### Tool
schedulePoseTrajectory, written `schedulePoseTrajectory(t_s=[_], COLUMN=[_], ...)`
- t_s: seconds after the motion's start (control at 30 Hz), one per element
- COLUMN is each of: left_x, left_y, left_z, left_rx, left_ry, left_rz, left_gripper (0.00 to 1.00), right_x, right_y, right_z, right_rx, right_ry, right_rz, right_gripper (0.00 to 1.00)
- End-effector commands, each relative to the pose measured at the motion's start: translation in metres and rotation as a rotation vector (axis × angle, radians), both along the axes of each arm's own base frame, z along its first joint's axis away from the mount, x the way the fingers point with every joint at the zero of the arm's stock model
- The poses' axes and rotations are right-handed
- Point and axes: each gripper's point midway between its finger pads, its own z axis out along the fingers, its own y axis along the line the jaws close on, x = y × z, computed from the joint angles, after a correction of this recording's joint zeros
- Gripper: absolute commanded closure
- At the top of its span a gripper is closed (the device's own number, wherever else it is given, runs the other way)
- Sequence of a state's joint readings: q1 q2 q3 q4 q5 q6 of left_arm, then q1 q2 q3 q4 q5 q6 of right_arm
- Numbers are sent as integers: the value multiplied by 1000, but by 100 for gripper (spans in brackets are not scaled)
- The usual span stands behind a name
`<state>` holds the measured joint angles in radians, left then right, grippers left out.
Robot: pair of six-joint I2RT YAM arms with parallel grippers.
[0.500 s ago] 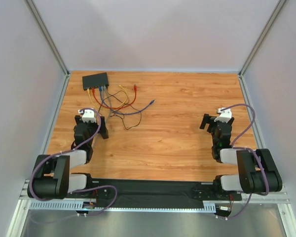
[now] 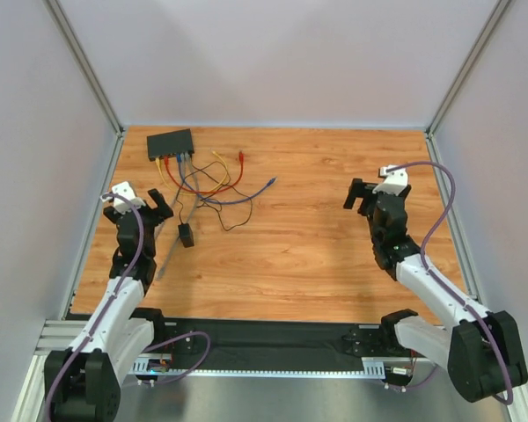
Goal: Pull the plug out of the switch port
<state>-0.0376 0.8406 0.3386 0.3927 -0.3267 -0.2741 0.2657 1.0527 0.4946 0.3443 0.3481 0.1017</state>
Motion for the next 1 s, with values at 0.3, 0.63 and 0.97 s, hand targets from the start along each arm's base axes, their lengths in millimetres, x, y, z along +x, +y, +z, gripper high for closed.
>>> schedulePoseTrajectory(t_s=[0.3,0.63,0.97], left_x=[-60,-62,-46], left_y=[20,9,1], left_z=[61,96,90], left_rx=[-233,-210,-205], left_ry=[242,193,237], left_rz=[248,150,103], left_gripper=[0,0,3], right_x=[-18,19,70], right_y=[181,320,436], right_z=[0,-16,-42], right_rx=[393,390,372], right_ry=[420,471,502], right_rz=[666,918,955], right_gripper=[0,4,17])
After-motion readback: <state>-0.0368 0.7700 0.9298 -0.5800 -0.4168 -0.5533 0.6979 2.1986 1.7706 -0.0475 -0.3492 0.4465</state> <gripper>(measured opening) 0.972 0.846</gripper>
